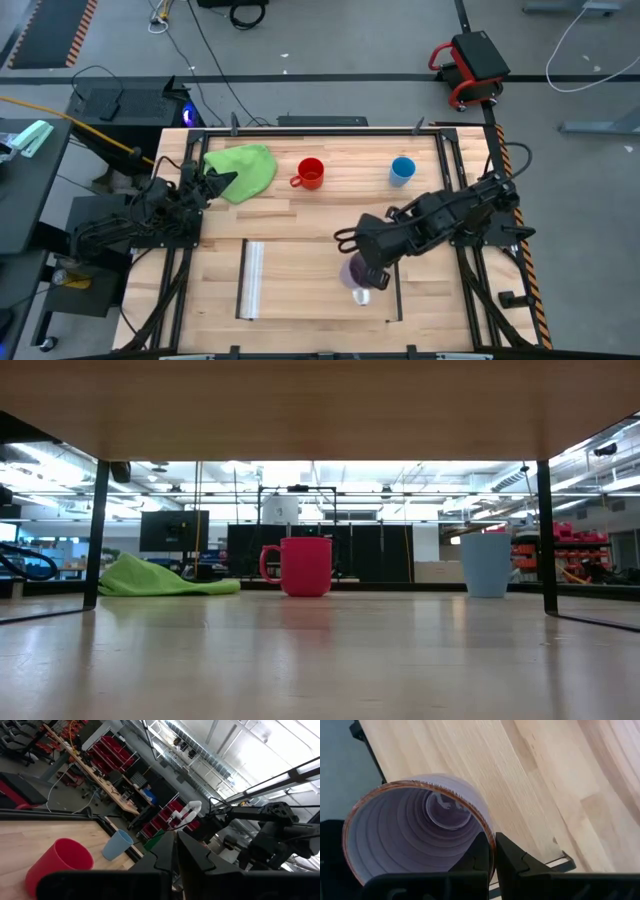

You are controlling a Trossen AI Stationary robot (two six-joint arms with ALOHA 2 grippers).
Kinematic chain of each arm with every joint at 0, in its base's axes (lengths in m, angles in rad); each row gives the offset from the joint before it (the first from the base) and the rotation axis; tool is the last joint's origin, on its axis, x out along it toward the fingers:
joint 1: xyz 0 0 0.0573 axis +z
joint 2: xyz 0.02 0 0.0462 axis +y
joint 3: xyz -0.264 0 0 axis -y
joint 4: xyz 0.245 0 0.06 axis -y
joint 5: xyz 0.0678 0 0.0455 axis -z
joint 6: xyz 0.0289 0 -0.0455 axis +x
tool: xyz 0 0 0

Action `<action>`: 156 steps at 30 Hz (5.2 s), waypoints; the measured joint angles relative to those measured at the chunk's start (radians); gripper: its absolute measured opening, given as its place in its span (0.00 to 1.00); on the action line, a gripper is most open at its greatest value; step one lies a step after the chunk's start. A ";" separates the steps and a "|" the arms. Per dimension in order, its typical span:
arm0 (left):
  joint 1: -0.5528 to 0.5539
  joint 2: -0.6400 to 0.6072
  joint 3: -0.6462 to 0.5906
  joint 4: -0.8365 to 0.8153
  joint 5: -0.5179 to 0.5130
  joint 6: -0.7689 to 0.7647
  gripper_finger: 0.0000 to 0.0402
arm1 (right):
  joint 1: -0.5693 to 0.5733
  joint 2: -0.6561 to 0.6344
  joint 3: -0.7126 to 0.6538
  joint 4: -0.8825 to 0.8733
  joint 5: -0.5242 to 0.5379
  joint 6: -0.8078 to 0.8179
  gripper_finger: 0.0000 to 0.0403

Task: Stack small to large cups/mugs on shelf
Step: Put the purple mug on the shelf, then adjust the purple mug on the shelf

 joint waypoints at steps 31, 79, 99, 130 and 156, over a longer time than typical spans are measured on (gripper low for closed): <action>0.000 0.000 0.000 -0.023 0.000 0.001 0.05 | 0.012 0.005 -0.080 0.001 -0.060 0.128 0.03; 0.000 0.000 0.000 -0.027 0.000 0.002 0.04 | 0.061 -0.068 -0.224 0.000 -0.048 0.195 0.03; 0.000 0.000 0.000 -0.029 0.000 0.002 0.06 | 0.060 -0.068 -0.235 0.003 -0.061 0.167 0.11; -0.001 0.000 0.000 0.136 0.002 0.003 0.09 | 0.098 -0.232 -0.232 0.001 0.137 0.306 0.20; -0.419 0.710 0.672 -0.045 0.193 0.308 0.03 | 0.484 -0.292 -0.394 0.001 0.439 0.886 0.03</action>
